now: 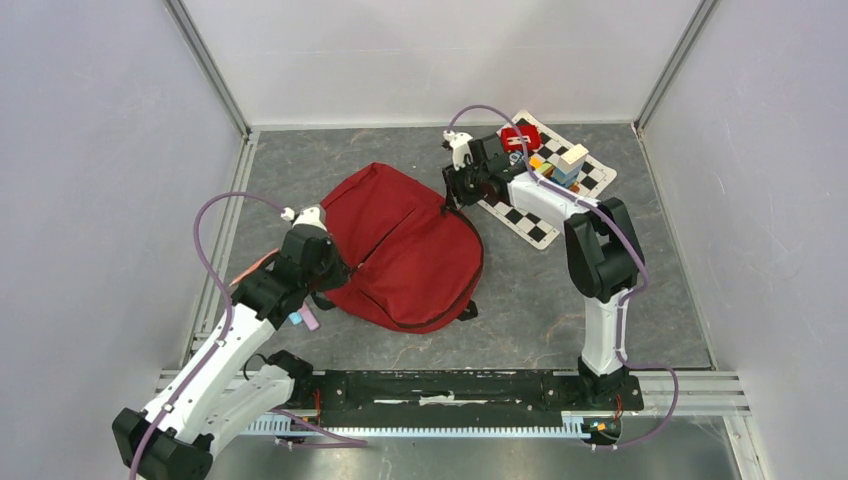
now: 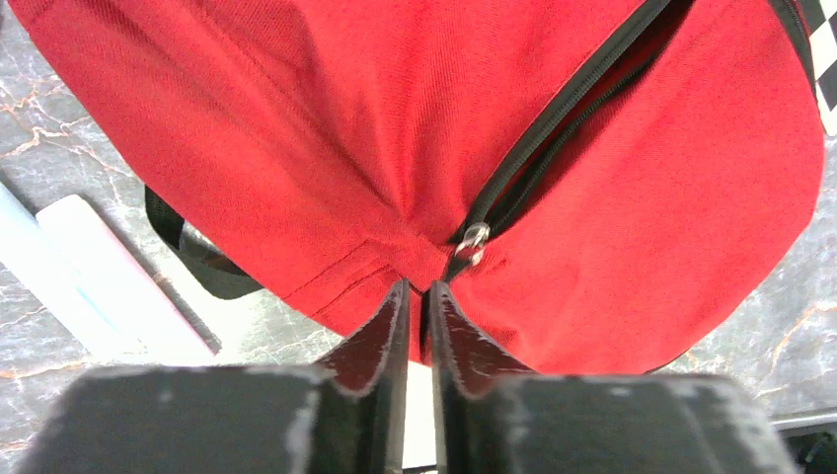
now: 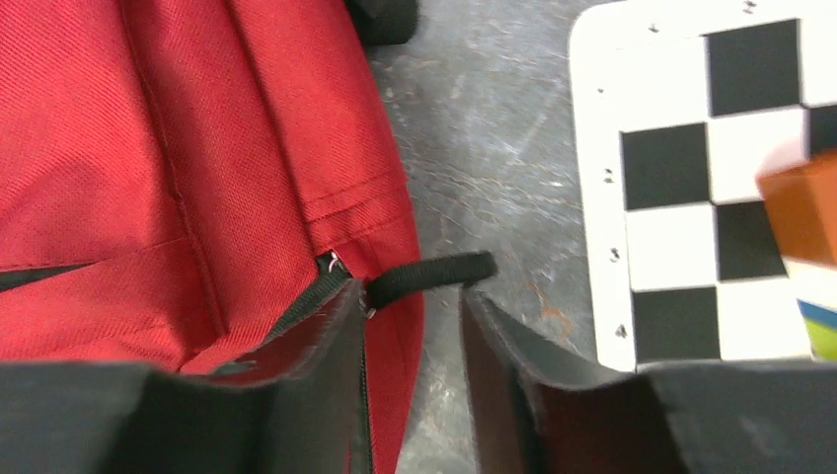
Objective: Pack the student bag
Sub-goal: Unzip the student bag at the center of the board, then adjust the student bag at the center of the board.
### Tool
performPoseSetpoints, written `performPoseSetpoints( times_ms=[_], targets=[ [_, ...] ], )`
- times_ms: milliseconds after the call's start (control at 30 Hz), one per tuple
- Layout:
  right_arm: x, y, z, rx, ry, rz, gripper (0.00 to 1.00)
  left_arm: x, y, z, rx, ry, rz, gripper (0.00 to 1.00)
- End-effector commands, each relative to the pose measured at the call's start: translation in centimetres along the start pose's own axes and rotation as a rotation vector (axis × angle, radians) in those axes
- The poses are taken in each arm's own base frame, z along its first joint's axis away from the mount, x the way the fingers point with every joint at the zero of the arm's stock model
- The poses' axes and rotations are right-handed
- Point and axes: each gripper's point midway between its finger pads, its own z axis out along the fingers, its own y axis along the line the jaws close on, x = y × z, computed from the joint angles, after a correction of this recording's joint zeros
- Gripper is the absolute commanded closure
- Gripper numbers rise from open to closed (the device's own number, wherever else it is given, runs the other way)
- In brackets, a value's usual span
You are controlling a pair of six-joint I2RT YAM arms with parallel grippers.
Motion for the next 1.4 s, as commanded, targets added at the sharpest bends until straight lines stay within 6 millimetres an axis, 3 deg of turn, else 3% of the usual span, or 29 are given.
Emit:
performPoseSetpoints(
  times_ms=[0, 67, 167, 367, 533, 633, 733, 800, 933, 1000, 1167, 1267, 1300, 1367],
  targets=[
    [-5.0, -1.3, -5.7, 0.087, -0.125, -0.031, 0.45, -0.2, -0.4, -1.0, 0.034, 0.002, 0.033, 0.58],
    [-4.3, -0.8, -7.5, 0.091, -0.122, -0.006, 0.37, -1.3, -1.2, -1.1, 0.070, -0.028, 0.062, 0.26],
    [-1.3, -0.1, -9.4, 0.099, -0.083, 0.051, 0.31, -3.1, -3.3, -0.9, 0.153, -0.074, 0.124, 0.10],
    [5.0, 1.7, -12.3, 0.077, -0.013, 0.184, 0.26, -5.2, -7.7, 1.1, 0.292, -0.067, 0.212, 0.02],
    [7.4, 4.4, -11.9, -0.062, 0.017, 0.264, 0.26, -6.1, -8.7, 3.6, 0.278, -0.039, 0.274, 0.02],
    [8.1, 5.0, -11.2, -0.099, 0.031, 0.280, 0.27, -5.1, -8.2, 5.2, 0.255, 0.013, 0.324, 0.03],
    [8.9, 5.0, -10.2, -0.108, 0.060, 0.286, 0.31, -2.5, -8.6, 6.5, 0.311, 0.105, 0.338, 0.15],
    [8.6, 5.2, -9.6, -0.130, 0.055, 0.279, 0.45, -0.8, -9.3, 6.9, 0.360, 0.162, 0.342, 0.31],
    [6.3, 3.8, -8.9, -0.078, 0.018, 0.213, 0.99, 1.0, -11.7, 6.3, 0.427, 0.182, 0.385, 0.58],
    [4.6, 2.0, -8.5, 0.006, 0.011, 0.158, 1.00, 1.6, -13.8, 5.7, 0.479, 0.174, 0.388, 0.65],
    [-0.4, -3.2, -8.2, 0.240, -0.016, 0.004, 1.00, 4.0, -20.5, 4.7, 0.620, 0.190, 0.444, 0.66],
    [-4.0, -5.0, -7.9, 0.307, -0.048, -0.055, 1.00, 4.4, -23.3, 4.9, 0.644, 0.202, 0.467, 0.65],
    [-5.2, -5.1, -7.9, 0.307, -0.063, -0.062, 0.97, 4.4, -24.0, 4.9, 0.647, 0.197, 0.479, 0.63],
    [-6.3, -4.9, -7.4, 0.288, -0.066, -0.066, 0.72, 3.5, -24.2, 5.2, 0.597, 0.169, 0.485, 0.50]
  ],
)
